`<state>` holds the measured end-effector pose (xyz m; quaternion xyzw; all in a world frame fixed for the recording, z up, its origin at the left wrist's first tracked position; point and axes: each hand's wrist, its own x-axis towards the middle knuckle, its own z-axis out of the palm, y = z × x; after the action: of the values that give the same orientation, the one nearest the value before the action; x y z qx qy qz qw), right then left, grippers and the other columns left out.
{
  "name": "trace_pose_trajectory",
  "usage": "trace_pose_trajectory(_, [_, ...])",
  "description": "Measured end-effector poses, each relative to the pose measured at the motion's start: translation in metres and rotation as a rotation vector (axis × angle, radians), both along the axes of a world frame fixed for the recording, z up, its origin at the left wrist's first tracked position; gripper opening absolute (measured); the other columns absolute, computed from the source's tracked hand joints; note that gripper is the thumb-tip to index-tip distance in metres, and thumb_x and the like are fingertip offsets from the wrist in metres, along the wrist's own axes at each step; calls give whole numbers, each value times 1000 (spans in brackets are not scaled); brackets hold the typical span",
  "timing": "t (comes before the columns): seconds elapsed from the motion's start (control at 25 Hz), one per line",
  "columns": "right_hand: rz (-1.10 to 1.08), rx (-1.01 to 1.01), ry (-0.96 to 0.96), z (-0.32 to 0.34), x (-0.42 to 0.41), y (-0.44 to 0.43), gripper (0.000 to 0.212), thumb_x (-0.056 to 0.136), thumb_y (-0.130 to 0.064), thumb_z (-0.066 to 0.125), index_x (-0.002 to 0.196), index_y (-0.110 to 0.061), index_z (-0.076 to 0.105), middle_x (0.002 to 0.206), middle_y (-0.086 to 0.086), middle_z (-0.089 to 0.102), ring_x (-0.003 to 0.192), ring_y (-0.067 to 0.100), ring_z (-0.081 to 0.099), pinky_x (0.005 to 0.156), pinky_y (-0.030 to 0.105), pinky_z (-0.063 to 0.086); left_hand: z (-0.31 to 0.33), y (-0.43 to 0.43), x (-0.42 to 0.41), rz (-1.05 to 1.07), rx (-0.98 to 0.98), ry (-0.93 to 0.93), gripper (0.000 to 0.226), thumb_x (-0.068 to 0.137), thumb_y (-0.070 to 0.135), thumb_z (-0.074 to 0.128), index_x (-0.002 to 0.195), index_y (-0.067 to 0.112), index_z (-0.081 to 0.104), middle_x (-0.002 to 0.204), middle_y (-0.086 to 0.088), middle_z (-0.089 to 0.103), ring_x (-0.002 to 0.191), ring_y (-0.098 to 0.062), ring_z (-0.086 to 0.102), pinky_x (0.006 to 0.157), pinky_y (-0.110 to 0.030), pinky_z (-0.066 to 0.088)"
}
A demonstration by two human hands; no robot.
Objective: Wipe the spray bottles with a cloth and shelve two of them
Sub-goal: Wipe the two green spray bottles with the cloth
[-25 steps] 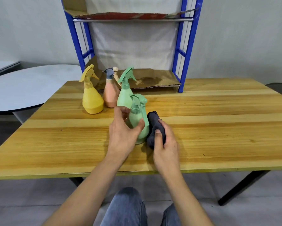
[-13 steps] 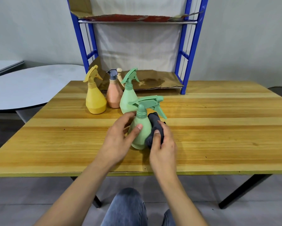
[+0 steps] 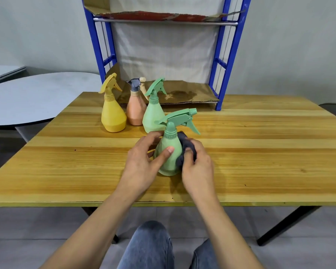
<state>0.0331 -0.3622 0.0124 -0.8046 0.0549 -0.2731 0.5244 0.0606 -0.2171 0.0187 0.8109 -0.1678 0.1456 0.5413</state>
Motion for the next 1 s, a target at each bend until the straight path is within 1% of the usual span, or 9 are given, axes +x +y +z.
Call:
trace_pose_trajectory(0.16, [-1,-1,-130,8,-4,19,35,103,-17,48,137,-22,56,132,-10,57,122,0,49,103,11,36,-2,1,1,4,-15,-10,37,90,40,74,125,40,60,119,11,68,111,-7,65,90,-40,60])
trace_pose_trajectory(0.24, [-49,37,-119,-5,-2,18,36,102,-17,47,137,-17,57,132,-4,60,123,7,53,103,15,38,1,1,1,9,-31,-4,41,86,51,72,125,43,59,120,11,68,112,-5,65,91,-39,60])
trace_pose_trajectory(0.36, [-45,77,-3,-11,-1,5,33,101,-13,46,132,-16,59,123,2,65,115,21,60,94,27,45,2,0,0,18,-26,5,43,84,61,69,123,47,59,121,12,69,112,-3,65,93,-38,59])
trace_pose_trajectory(0.44, [-8,40,-14,1,-1,5,32,102,-15,47,131,-20,59,124,-2,64,116,15,58,97,25,45,1,1,-1,4,-9,-1,42,86,57,69,124,43,59,121,12,68,113,-4,65,92,-39,60])
trace_pose_trajectory(0.56, [38,-14,-126,7,1,13,34,103,-17,47,135,-22,56,130,-7,58,120,3,52,102,14,38,-1,3,1,-3,-7,-22,37,90,43,72,124,43,58,121,12,68,112,-6,65,90,-41,60])
trace_pose_trajectory(0.72, [5,98,-24,-12,1,2,34,101,-16,44,131,-17,60,123,-1,65,114,14,59,101,32,46,1,1,1,7,-23,-3,42,84,58,69,122,49,56,121,12,67,113,-2,64,93,-37,59])
trace_pose_trajectory(0.8, [45,120,30,-5,5,-3,31,102,-12,45,128,-19,61,120,-2,67,113,15,60,98,27,45,1,1,0,1,-21,-9,42,83,59,67,121,50,56,122,12,67,113,-1,63,94,-37,59])
trace_pose_trajectory(0.88, [86,81,-4,6,8,-2,30,102,-15,46,128,-24,60,124,-5,64,117,10,58,99,22,43,2,0,0,-5,0,-14,43,83,59,67,123,49,55,122,13,67,112,1,63,93,-35,59])
trace_pose_trajectory(1.0, [83,33,-62,-1,8,2,32,102,-18,45,132,-23,58,129,-4,62,121,11,56,103,25,43,4,2,0,12,15,-10,46,83,60,65,126,49,52,122,12,66,112,0,63,92,-35,59])
